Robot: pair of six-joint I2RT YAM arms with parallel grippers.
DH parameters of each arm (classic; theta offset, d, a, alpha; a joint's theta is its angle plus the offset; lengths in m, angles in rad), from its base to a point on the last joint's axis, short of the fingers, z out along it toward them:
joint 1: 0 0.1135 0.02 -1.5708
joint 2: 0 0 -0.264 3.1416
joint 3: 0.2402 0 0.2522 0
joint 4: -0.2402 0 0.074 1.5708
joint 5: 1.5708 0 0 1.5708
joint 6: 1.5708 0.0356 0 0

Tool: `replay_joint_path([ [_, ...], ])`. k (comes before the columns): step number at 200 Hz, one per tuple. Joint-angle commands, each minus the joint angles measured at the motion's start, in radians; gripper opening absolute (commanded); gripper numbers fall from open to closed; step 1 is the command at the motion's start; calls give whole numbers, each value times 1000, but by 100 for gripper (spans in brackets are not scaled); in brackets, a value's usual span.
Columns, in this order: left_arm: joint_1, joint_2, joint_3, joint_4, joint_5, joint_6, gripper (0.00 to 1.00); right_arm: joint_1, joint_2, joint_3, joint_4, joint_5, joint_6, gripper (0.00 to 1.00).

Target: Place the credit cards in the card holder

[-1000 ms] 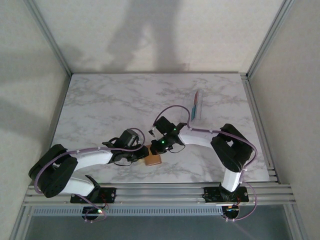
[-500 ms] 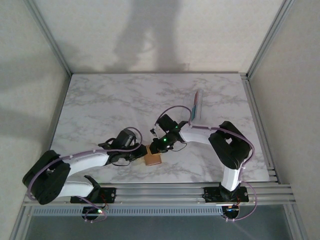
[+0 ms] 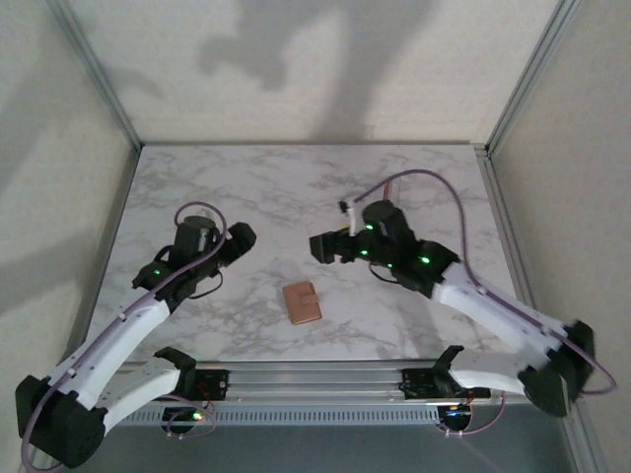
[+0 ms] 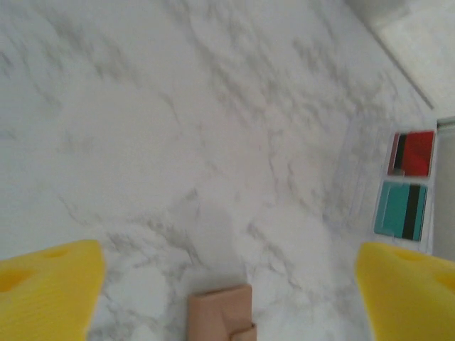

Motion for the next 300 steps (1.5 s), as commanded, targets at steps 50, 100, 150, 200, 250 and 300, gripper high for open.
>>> replay_joint_path([
  [50,-6,-19,73,-20,-318,166,100,-123,-449,-360,115,582,-329,99],
  [100,-8,-132,-304,572,-397,567,100,-405,-591,-815,591,546,-319,99],
  [150,66,-13,-548,1072,-349,928,100,-643,-280,-896,843,354,-305,99],
  [200,274,274,-678,1568,-123,873,100,-708,10,-876,1143,152,-345,99],
  [250,384,481,-664,1803,-47,828,100,-721,299,-757,1263,94,-333,99],
  [300,418,588,-624,1817,-69,782,100,-729,421,-658,1183,105,-316,99],
])
